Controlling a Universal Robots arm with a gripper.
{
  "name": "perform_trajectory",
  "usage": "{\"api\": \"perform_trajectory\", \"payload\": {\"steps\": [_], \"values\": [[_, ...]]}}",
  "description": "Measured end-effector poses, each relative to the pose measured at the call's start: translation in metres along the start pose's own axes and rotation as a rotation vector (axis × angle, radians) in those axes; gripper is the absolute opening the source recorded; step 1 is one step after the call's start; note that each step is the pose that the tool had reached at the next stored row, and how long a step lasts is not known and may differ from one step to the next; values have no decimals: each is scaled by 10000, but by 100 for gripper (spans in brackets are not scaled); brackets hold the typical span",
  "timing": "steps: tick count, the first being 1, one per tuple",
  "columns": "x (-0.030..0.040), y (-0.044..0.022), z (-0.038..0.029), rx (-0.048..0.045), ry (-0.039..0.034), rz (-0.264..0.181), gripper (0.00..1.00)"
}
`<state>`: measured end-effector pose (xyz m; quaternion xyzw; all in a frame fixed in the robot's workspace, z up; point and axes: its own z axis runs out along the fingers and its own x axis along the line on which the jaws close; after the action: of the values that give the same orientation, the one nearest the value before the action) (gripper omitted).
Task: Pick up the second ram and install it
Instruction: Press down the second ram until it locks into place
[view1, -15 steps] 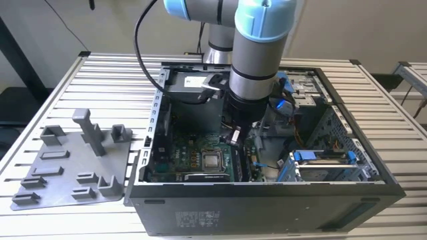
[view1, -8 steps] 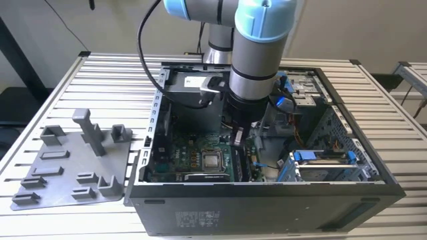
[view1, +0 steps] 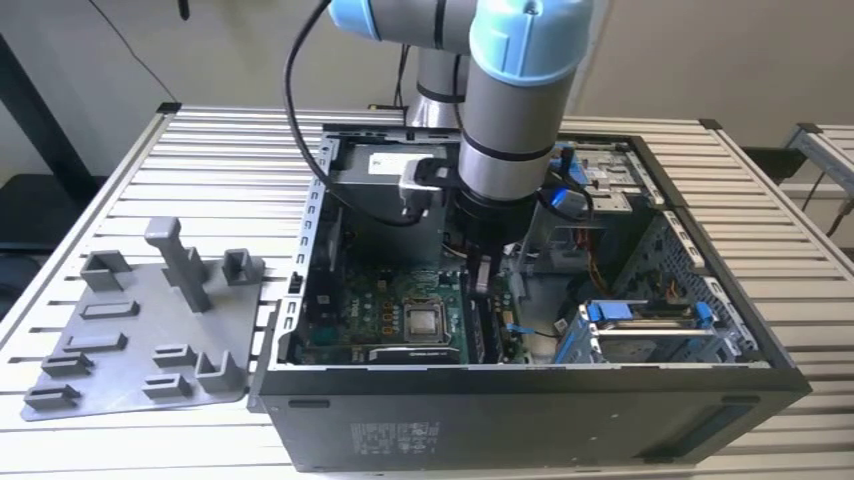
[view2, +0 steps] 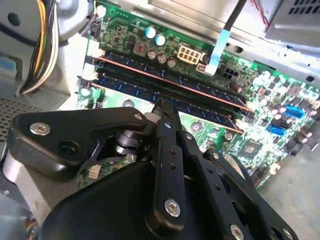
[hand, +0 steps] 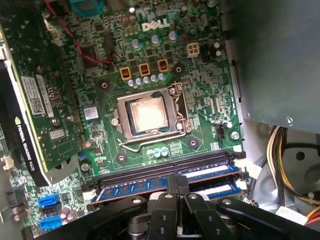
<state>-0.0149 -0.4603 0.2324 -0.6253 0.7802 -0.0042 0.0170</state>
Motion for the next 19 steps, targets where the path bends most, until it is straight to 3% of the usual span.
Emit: {"api": "perform_trajectory", "payload": {"steps": [9,19], "values": [[2,-1,13,11,-43,-1268,11],[44,-9,27,9,-47,-1363,11]]}}
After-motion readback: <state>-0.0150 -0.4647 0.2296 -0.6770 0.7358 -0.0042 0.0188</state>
